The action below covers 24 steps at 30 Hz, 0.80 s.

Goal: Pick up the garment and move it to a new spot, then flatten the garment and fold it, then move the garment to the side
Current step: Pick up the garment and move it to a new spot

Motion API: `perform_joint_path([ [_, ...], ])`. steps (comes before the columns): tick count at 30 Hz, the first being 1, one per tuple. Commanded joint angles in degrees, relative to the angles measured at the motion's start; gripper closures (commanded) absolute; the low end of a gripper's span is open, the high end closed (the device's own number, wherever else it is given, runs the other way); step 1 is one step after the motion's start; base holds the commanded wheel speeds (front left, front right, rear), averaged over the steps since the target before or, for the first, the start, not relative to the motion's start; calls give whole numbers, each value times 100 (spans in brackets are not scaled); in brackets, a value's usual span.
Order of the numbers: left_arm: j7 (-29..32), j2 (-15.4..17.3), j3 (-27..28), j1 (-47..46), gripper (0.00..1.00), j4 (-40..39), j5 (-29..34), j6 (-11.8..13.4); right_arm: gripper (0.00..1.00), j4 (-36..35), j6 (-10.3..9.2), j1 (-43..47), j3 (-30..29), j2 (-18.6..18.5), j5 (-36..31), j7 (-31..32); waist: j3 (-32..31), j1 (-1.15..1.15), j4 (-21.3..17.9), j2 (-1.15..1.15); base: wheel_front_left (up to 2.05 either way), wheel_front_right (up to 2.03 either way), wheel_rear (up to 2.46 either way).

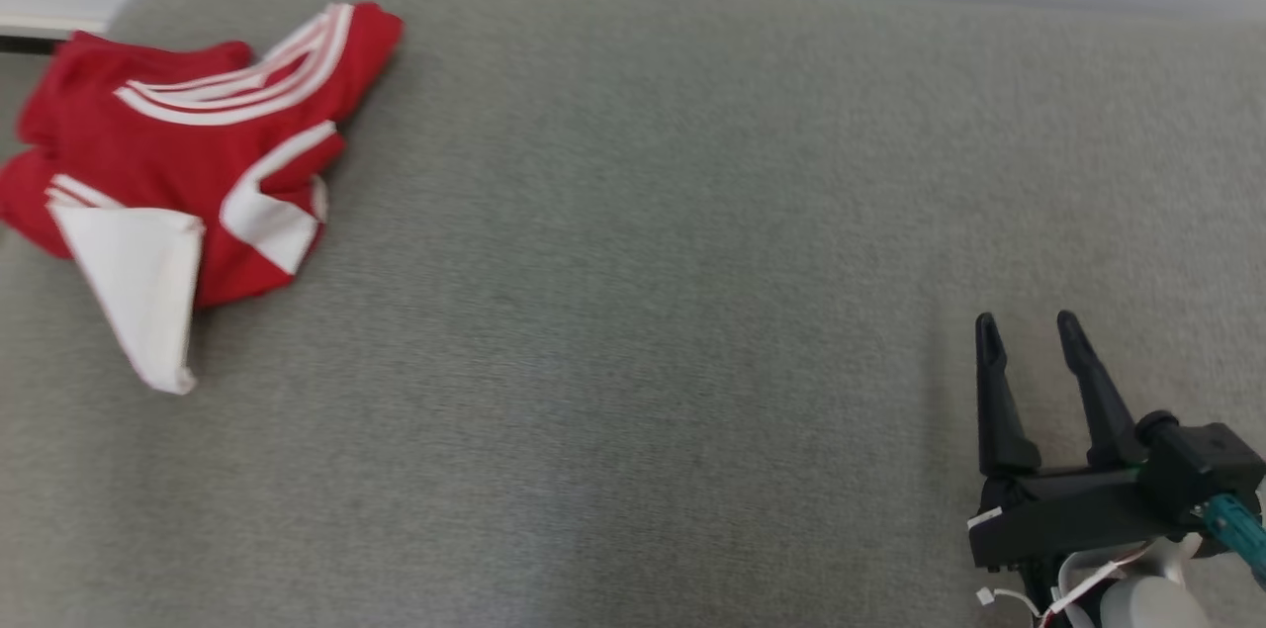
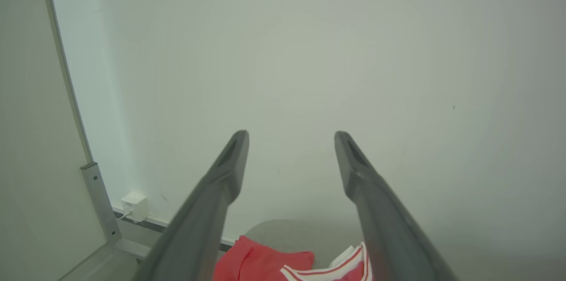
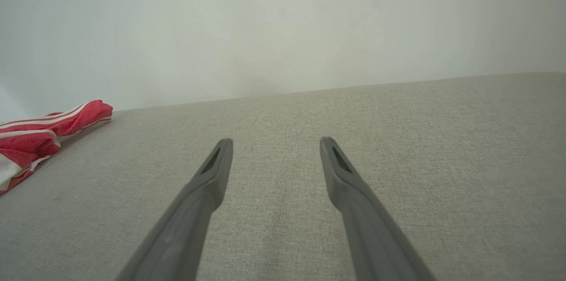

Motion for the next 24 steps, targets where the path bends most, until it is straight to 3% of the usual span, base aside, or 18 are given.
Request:
perform_joint_path([
  [1,70,157,5,-197,0,131,46,-34,0,-52,-12,-106,-33,-5,-56,-21,713,-2,-682,-1,0,0,0],
  [13,845,762,-218,-1166,0,1951,-100,-214,0,-182,-13,-297,-279,-5,-103,-100,1101,-2,-1020,-1,0,0,0],
  [24,1600,875,-593,-1277,0,3617,-417,-375,0,-214,-13,-302,-289,-6,-162,-57,1050,-2,-1090,-1,0,0,0],
])
